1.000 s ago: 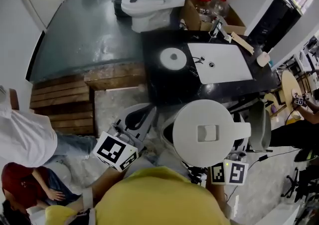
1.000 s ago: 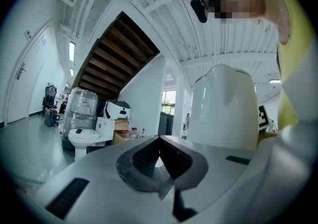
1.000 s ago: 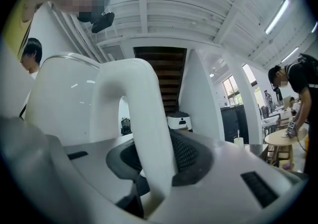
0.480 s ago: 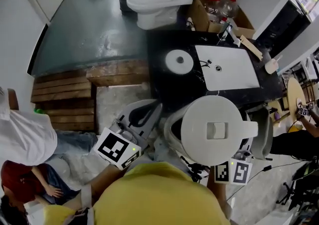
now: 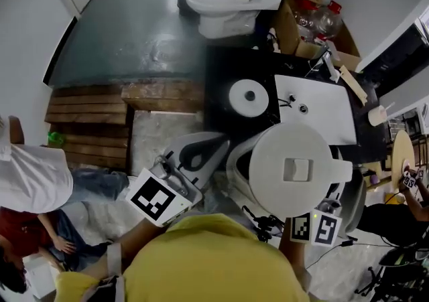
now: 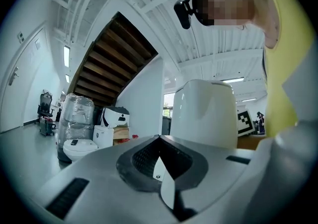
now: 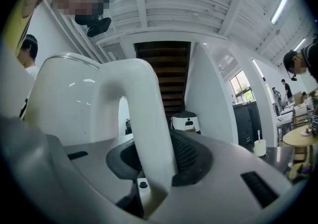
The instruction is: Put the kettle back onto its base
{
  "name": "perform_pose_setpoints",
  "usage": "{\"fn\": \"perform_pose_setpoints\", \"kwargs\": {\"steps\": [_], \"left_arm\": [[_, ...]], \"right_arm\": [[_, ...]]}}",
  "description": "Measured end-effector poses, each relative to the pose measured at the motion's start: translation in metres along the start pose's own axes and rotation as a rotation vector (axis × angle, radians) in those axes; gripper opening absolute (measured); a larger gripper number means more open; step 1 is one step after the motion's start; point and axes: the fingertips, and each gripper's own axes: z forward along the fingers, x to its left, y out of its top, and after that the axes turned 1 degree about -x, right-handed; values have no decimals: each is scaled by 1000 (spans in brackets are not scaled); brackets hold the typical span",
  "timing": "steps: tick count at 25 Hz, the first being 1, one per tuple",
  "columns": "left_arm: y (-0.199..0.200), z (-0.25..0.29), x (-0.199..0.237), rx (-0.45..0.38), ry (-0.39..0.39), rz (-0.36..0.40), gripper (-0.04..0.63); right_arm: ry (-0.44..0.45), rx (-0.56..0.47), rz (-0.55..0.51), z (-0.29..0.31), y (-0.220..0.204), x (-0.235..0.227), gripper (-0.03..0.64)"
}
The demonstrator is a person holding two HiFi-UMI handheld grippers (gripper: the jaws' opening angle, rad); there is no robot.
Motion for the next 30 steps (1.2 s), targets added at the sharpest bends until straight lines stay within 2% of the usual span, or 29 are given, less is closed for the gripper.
{"fn": "perform_pose_setpoints", "kwargs": {"steps": [9, 13, 19, 30], "left_arm": [[-2, 37, 11, -26, -2, 18, 9], [-1, 41, 14, -28, 9, 17, 11], [2, 52, 23, -34, -24, 7, 9], [-2, 75, 52, 17, -50, 70, 9]], "right_arm": [[85, 2, 1, 58, -12, -15, 117], [108, -41, 11, 80, 2, -7, 117], [112, -46, 14, 107, -2, -8, 117], [109, -76, 18, 148, -7, -10, 117]]}}
